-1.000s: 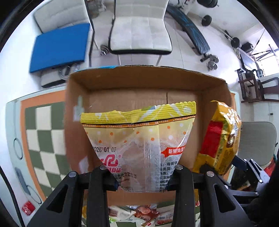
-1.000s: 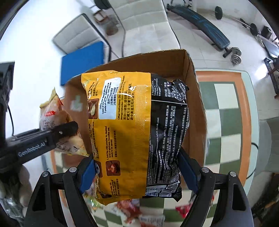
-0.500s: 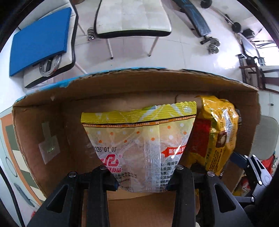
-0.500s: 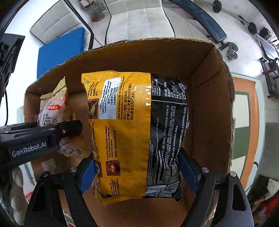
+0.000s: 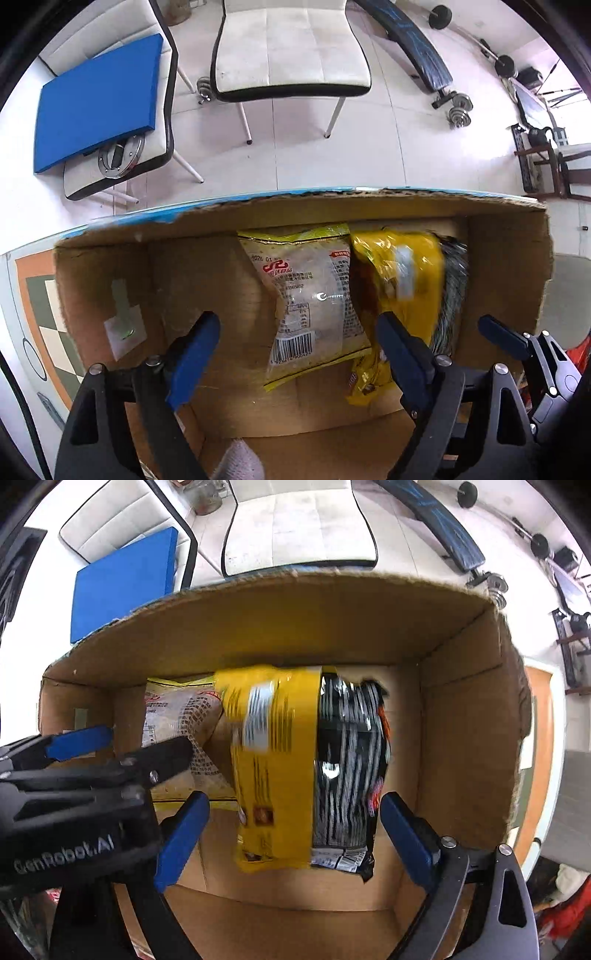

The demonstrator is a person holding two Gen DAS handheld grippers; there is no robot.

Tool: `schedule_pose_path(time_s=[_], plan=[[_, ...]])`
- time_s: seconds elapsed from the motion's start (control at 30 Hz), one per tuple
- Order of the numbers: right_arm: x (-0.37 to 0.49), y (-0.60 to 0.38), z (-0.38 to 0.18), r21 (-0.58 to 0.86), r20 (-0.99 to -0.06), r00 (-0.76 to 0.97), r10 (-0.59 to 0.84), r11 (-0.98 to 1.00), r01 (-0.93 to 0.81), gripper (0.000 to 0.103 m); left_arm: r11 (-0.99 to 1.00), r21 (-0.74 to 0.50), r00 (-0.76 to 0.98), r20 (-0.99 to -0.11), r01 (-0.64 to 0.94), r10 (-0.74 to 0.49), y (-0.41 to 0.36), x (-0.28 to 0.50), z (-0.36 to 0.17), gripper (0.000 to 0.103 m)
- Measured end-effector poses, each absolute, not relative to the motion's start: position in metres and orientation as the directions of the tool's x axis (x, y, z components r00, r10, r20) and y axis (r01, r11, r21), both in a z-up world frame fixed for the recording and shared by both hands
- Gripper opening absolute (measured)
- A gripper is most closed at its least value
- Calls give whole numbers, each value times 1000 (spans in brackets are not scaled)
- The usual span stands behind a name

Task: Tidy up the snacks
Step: 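Grasp the Franzzi cookie box with the right gripper while the left grasps the green candy bag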

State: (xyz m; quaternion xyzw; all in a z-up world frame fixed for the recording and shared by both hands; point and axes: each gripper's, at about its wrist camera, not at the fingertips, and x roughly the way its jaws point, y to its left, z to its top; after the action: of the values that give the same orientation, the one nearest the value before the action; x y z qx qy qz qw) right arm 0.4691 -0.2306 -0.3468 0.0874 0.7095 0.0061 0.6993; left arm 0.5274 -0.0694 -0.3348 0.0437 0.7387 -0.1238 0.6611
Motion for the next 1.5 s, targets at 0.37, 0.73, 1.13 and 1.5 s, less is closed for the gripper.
schedule_pose_path(time_s=[0.37,0.73,1.13,1.5], plan=[[433,-225,-298,151,-987,65,145,984,96,96,964,-152,9,-987,218,-158,-44,483,-262,87],[307,-196,-250,288,-953,98,287,958,-11,96,996,-65,177,-981,63,-75,50,324,-212,87],[204,-113,-347,293,-946,-204,253,936,-197,96,987,115,-101,-987,114,126,119,172,-355,87],[199,-87,-377,256,-947,-256,194,937,-237,96,878,139,-121,-969,458,216,92,160,-435,87]])
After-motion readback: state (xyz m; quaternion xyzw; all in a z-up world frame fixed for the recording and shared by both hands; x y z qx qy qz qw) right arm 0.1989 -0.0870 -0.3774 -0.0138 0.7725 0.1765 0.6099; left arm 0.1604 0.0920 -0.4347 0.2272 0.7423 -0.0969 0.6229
